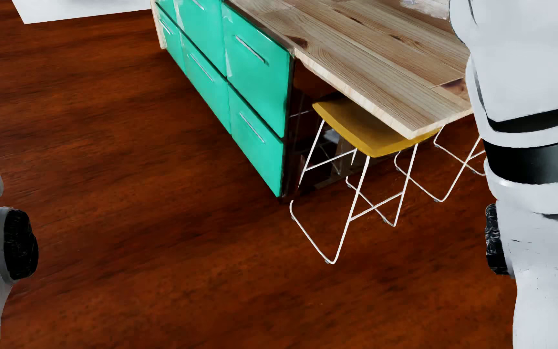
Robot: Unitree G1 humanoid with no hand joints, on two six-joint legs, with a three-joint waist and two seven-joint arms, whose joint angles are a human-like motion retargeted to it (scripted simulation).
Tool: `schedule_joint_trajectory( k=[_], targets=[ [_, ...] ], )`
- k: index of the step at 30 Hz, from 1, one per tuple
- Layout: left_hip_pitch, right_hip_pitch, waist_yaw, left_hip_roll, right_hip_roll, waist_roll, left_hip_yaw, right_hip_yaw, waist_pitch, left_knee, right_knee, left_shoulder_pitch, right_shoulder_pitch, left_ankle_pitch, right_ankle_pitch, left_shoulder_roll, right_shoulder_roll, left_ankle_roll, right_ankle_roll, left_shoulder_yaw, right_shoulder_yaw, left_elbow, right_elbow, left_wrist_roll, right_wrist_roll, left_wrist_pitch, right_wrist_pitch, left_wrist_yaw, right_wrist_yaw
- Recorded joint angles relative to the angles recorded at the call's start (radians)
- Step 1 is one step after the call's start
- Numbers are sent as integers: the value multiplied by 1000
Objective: Stand still
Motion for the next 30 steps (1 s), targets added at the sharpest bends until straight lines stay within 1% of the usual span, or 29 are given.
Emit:
schedule_joint_trajectory(
  k=[11,18,20,22,23,25,26,28,29,30],
  targets=[
    [1,-3,2,-6,-5,-2,0,0,1,-4,-3,18,6,1,-6,3,0,0,0,10,3,4,3,0,0,0,0,0,0],
    [0,-1,7,-8,-7,-4,0,0,-1,-5,-5,78,36,0,-32,11,-3,0,0,20,-8,19,8,0,0,0,0,0,0],
    [1,1,5,-11,-9,-6,0,0,2,-8,-6,119,60,3,-30,26,-4,0,0,-12,16,32,3,0,0,0,0,0,0],
    [0,0,3,-11,-10,-3,0,0,-7,-7,-7,243,159,2,-27,48,-13,0,0,-97,105,74,-22,0,0,0,0,0,0],
    [1,2,3,-10,-9,-1,0,0,-13,-6,-6,329,237,-1,-29,56,-23,0,0,-175,186,109,-31,0,0,0,0,0,0],
    [4,8,11,-10,-10,6,0,0,-19,-4,-5,500,433,-5,-35,52,-16,0,0,-384,350,230,11,0,0,0,0,0,0],
    [5,11,13,-11,-11,11,0,0,-17,-1,-5,578,536,-9,-31,40,-2,0,0,-501,447,315,76,0,0,0,0,0,0],
    [-1,9,12,-15,-15,24,0,0,-9,4,-3,713,733,-19,-17,-6,50,0,0,-749,609,523,298,0,0,0,0,0,0],
    [-3,9,9,-18,-18,31,0,0,-4,4,-2,776,823,-23,-20,-40,79,0,0,-844,667,628,428,0,0,0,0,0,0],
    [-6,9,5,-20,-20,37,0,0,0,4,0,838,909,-27,-29,-77,106,0,0,-916,715,733,560,0,0,0,0,0,0]
  ],
)
